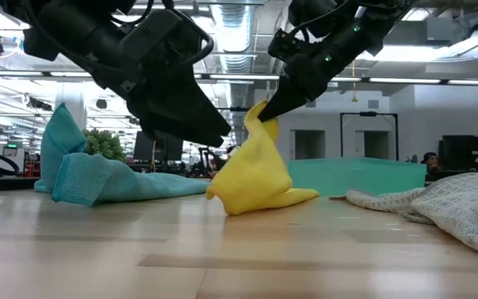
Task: Fold microfiber towels
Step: Fold the yellow towel
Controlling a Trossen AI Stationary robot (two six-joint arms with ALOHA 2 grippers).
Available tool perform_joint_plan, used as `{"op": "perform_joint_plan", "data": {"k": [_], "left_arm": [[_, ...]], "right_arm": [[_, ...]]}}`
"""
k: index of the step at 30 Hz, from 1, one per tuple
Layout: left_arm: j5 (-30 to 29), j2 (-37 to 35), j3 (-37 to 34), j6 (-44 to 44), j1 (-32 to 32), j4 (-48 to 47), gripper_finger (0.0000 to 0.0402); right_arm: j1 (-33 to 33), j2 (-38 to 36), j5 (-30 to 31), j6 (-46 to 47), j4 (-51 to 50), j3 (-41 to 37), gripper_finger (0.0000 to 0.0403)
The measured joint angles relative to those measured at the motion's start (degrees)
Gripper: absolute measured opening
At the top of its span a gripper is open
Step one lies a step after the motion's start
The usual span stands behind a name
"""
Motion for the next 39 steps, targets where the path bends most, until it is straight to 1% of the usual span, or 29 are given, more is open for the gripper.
{"op": "perform_joint_plan", "data": {"k": [4,7,10,12,17,21,26,28,31,35,39], "left_arm": [[-1.20,0.02,0.00,-1.00,-0.70,0.08,0.0193],[-1.16,2.02,0.04,-2.50,-1.31,2.26,0.0193],[-0.75,5.06,0.09,-4.08,-2.39,6.53,0.0193],[-0.55,6.66,0.07,-5.38,-2.90,7.02,0.0193],[-0.01,8.09,0.05,-7.21,-3.47,9.92,0.0193],[0.08,8.53,0.07,-8.07,-4.35,10.28,0.0193],[-1.17,10.56,0.58,-9.02,-4.62,10.64,0.0193],[-1.16,11.47,0.97,-9.07,-4.64,9.51,0.0193],[0.42,13.71,2.95,-8.24,-4.42,9.60,0.0191],[1.64,13.92,3.94,-7.37,-4.24,8.38,0.0169],[1.16,12.96,3.89,-7.41,-4.19,6.57,0.0115]], "right_arm": [[0.02,0.00,0.01,0.01,0.00,0.00,0.0013],[0.02,0.00,0.00,0.01,0.03,0.00,0.0013],[0.02,0.00,0.00,0.01,0.10,0.00,0.0012],[0.02,0.00,0.00,0.03,0.07,0.00,0.0013],[0.02,0.00,0.00,0.01,0.03,0.00,0.0016],[0.02,0.00,0.00,0.03,0.33,0.00,0.0014],[0.02,0.00,0.00,0.05,0.78,0.00,0.0017],[0.02,0.02,0.00,0.05,1.04,0.00,0.0018],[0.02,0.02,0.01,0.17,1.39,0.01,0.0018],[0.02,0.02,0.00,0.58,1.32,0.02,0.0016],[0.02,0.02,0.00,1.09,1.17,0.02,0.0017]]}}
